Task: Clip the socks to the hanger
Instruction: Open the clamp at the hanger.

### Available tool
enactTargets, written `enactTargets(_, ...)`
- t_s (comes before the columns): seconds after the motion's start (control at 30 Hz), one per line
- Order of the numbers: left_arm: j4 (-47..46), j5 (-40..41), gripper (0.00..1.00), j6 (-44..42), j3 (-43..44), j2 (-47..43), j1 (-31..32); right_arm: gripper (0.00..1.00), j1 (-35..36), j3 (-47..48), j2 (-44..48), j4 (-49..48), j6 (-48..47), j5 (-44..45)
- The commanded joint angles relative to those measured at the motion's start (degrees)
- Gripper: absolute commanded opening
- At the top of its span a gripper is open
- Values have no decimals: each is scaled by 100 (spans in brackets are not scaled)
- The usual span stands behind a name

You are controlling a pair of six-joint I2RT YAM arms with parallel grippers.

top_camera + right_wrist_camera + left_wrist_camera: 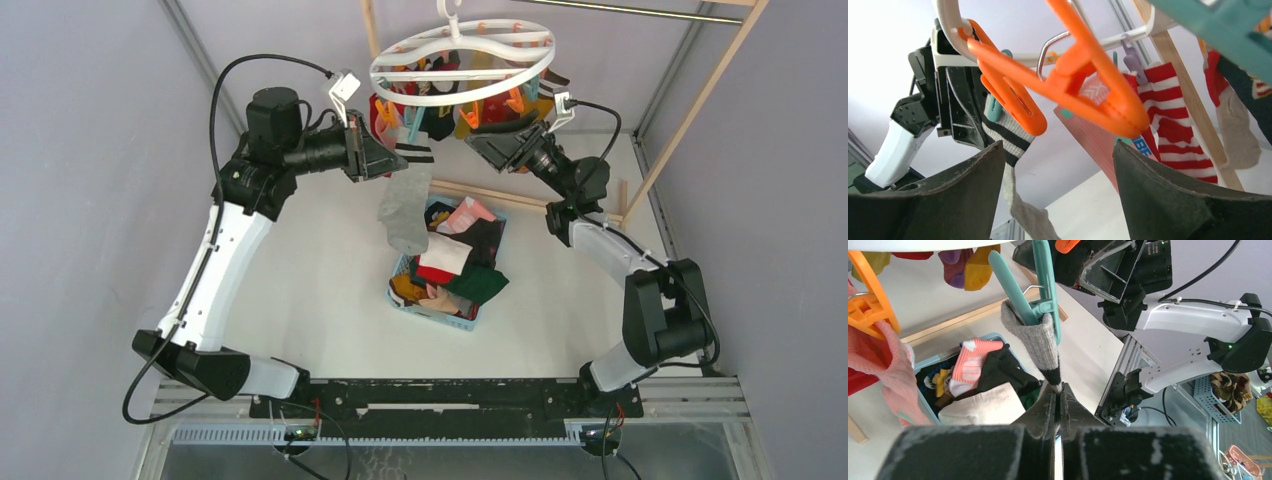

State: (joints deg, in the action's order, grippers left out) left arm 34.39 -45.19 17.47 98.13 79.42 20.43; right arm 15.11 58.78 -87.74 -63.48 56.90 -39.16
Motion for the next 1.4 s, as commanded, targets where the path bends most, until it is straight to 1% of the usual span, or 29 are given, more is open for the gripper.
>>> enactTargets(0.0, -120, -53, 4, -130, -48, -194, -46, 86, -36, 431, -240, -1019, 502, -48)
enactTargets(0.13, -89, -43, 4, -150, -27, -194, -60, 85, -18, 789, -607, -1741, 1040, -238)
enactTargets(0.27, -24, -10, 4, -205, 25, -203, -89, 80, -16, 1055, -929, -2301, 1564, -267)
enactTargets(0.37, -3, -13, 4, -218, 18, -199, -100, 75, -23, 1077, -957, -2344, 1663, -286)
enactTargets(0.53, 11, 1, 4, -243, 3, -211, -122, 60, -22, 1067, -887, -2344, 1753, -369)
enactTargets(0.6, 11, 35, 4, -238, 21, -201, -130, 51, -17, 1063, -839, -2346, 1766, -398)
enactTargets(0.63, 7, 44, 4, -236, 29, -199, -135, 45, -13, 1046, -820, -2347, 1767, -400)
enactTargets(0.7, 13, 64, 4, -228, 39, -199, -139, 36, -17, 998, -763, -2338, 1735, -388)
enactTargets(0.87, 35, 420, 5, -213, 31, -245, -144, 19, -1, 824, -626, -2237, 1524, -248)
enactTargets(0.93, 68, 740, 11, -224, 32, -263, -143, 12, 55, 824, -523, -1965, 1279, -214)
enactTargets(0.97, 105, 951, 17, -234, 39, -265, -144, 8, 107, 828, -447, -1681, 1044, -192)
enactTargets(1.03, 199, 1288, 36, -284, 108, -256, -152, 0, 274, 859, -272, -997, 433, -110)
enactTargets(1.13, 385, 1607, 54, -341, 240, -219, -176, 0, 638, 1042, -52, 251, -753, 95)
enactTargets(1.2, 514, 1626, 61, -343, 361, -199, -195, 0, 817, 1148, 0, 838, -1234, 320)
enactTargets(1.3, 645, 1557, 69, -302, 490, -254, -206, 0, 1055, 1275, 48, 1515, -1876, 768)
enactTargets(1.37, 619, 1532, 71, -237, 476, -349, -205, 0, 1225, 1293, 93, 1830, -2310, 1242)
